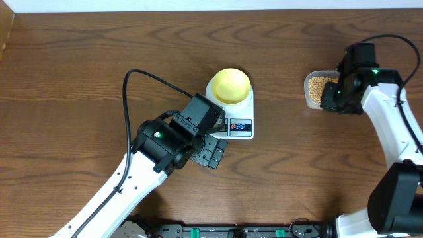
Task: Scoop item into bowl and weigh 50g on scale
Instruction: 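Dip the scoop into the soybean tub with the right gripper and scoop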
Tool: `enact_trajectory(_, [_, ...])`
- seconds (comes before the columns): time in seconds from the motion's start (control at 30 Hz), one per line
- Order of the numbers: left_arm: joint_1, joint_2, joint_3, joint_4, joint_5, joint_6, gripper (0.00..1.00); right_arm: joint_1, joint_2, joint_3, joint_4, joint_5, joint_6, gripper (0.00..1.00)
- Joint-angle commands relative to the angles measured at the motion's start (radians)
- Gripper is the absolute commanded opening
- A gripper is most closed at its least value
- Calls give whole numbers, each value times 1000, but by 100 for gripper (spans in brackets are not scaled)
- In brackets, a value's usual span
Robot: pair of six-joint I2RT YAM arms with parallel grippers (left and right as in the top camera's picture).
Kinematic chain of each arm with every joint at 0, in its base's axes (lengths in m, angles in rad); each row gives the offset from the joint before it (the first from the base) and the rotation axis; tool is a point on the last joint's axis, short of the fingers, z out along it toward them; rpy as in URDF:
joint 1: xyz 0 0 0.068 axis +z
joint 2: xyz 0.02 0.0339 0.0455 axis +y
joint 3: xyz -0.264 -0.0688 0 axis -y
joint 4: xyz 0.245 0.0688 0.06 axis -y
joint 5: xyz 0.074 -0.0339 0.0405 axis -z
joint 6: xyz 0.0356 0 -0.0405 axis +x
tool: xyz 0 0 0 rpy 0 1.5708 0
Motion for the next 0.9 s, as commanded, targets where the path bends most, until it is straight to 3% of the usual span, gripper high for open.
enact_trajectory(0.0, [-2,-4,24,0,-13,5,94,-34,1,14,-21,-125,-6,1])
enact_trajectory(0.4, [-2,-4,24,0,-13,5,94,-87,1,14,-67,-307,-9,1])
enact_trajectory(0.87, [-2,-4,24,0,-13,5,94,-140,1,14,-97,-335,-26,1])
